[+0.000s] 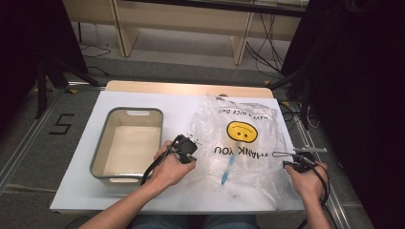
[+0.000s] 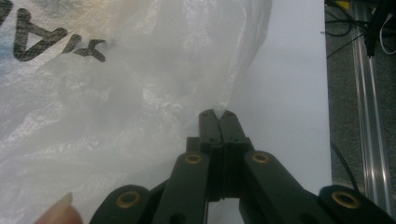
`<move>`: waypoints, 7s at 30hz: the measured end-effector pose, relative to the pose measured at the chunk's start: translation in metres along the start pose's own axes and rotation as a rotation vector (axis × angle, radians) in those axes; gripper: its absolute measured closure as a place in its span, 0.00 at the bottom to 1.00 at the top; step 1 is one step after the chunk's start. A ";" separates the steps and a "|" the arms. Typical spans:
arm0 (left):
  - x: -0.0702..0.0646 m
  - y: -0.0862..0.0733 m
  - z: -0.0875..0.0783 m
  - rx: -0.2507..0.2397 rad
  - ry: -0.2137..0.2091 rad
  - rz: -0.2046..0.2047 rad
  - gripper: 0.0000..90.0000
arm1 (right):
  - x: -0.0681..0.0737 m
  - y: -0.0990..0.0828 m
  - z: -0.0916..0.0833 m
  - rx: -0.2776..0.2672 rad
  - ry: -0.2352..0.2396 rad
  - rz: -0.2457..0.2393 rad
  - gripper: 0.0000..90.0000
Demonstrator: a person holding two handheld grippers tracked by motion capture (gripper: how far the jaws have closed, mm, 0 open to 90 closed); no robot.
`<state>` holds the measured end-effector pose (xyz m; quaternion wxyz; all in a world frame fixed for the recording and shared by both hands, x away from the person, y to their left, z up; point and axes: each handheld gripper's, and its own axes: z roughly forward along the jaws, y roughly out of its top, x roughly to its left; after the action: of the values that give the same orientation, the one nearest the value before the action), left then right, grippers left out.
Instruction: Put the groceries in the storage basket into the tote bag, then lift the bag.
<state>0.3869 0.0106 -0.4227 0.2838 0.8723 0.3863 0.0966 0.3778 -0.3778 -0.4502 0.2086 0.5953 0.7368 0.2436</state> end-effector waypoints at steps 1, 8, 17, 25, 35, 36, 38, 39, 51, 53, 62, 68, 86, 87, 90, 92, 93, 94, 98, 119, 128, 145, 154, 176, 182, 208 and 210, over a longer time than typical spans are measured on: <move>0.000 -0.001 -0.001 0.001 -0.002 0.000 0.99 | 0.001 0.002 0.002 0.000 0.000 0.002 1.00; 0.004 -0.009 -0.005 -0.003 -0.002 -0.015 0.99 | 0.012 0.021 0.015 -0.018 0.001 -0.029 1.00; 0.004 -0.009 -0.005 -0.017 0.002 -0.012 0.91 | 0.018 0.032 0.026 -0.028 -0.001 -0.042 1.00; 0.003 -0.007 -0.012 -0.141 0.080 0.025 0.51 | 0.011 0.031 0.011 -0.087 -0.035 -0.044 0.77; 0.000 -0.015 -0.015 -0.120 0.051 0.018 0.49 | 0.009 0.009 -0.021 -0.040 0.079 0.003 0.59; -0.003 -0.016 -0.013 -0.107 0.046 0.022 0.49 | 0.010 0.005 -0.022 -0.022 0.091 0.004 0.57; -0.006 -0.019 -0.009 -0.068 0.033 0.037 0.49 | 0.010 -0.003 -0.023 -0.005 0.127 0.013 0.55; -0.007 -0.020 -0.006 -0.052 0.029 0.042 0.49 | 0.011 -0.007 -0.025 0.001 0.137 0.015 0.54; -0.010 -0.032 0.017 0.088 0.004 0.067 0.73 | 0.025 -0.033 -0.021 0.172 0.214 -0.074 0.57; -0.009 -0.033 0.019 0.103 0.008 0.068 0.77 | 0.026 -0.034 -0.019 0.192 0.203 -0.099 0.63; -0.006 -0.035 0.024 0.134 0.018 0.065 0.93 | 0.029 -0.033 -0.018 0.229 0.126 -0.188 0.96; -0.004 -0.035 0.024 0.125 0.019 0.046 0.99 | 0.026 -0.030 -0.014 0.197 0.093 -0.183 1.00; -0.006 -0.026 0.024 0.041 -0.010 0.000 0.99 | 0.008 -0.013 -0.009 0.058 -0.016 -0.139 1.00; -0.006 -0.025 0.024 0.035 -0.014 -0.004 0.99 | 0.007 -0.013 -0.008 0.057 -0.022 -0.136 1.00; -0.005 -0.023 0.024 0.015 -0.023 -0.012 0.99 | 0.004 -0.009 -0.004 0.043 -0.041 -0.132 1.00; -0.004 -0.021 0.025 0.007 -0.022 -0.008 0.99 | 0.003 -0.007 -0.002 0.034 -0.053 -0.132 1.00; -0.004 -0.020 0.025 0.000 -0.026 -0.008 0.99 | 0.003 -0.006 -0.001 0.039 -0.053 -0.132 1.00; -0.004 -0.020 0.025 -0.006 -0.023 -0.007 0.98 | 0.004 -0.005 0.000 0.030 -0.054 -0.135 1.00; -0.003 -0.021 0.019 -0.040 -0.023 0.002 0.91 | 0.008 -0.005 -0.006 0.021 -0.042 -0.155 0.97; -0.009 -0.028 -0.016 -0.172 0.024 0.077 0.30 | 0.014 -0.009 -0.038 -0.230 0.122 -0.118 0.49; -0.006 -0.035 -0.010 -0.162 0.009 0.082 0.28 | 0.033 -0.013 -0.034 -0.218 0.177 -0.177 0.41; -0.007 -0.039 -0.007 -0.138 0.027 0.059 0.28 | 0.032 -0.014 -0.032 -0.220 0.176 -0.169 0.39; -0.006 -0.039 -0.009 -0.131 0.038 0.057 0.28 | 0.032 -0.015 -0.031 -0.217 0.180 -0.164 0.39; -0.007 -0.039 -0.009 -0.108 0.042 0.059 0.28 | 0.029 -0.016 -0.032 -0.211 0.187 -0.156 0.39; -0.008 -0.039 -0.009 -0.094 0.041 0.058 0.28 | 0.030 -0.016 -0.033 -0.206 0.195 -0.154 0.39; -0.017 -0.049 -0.004 0.021 0.044 0.101 0.45 | 0.029 -0.031 -0.028 -0.084 0.232 -0.240 0.32; -0.018 -0.050 -0.002 0.033 0.041 0.106 0.46 | 0.030 -0.032 -0.028 -0.073 0.236 -0.251 0.32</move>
<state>0.3430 0.0257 -0.4482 0.2562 0.8939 0.3468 0.1228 0.3301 -0.3571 -0.4481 0.1709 0.4581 0.8153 0.3102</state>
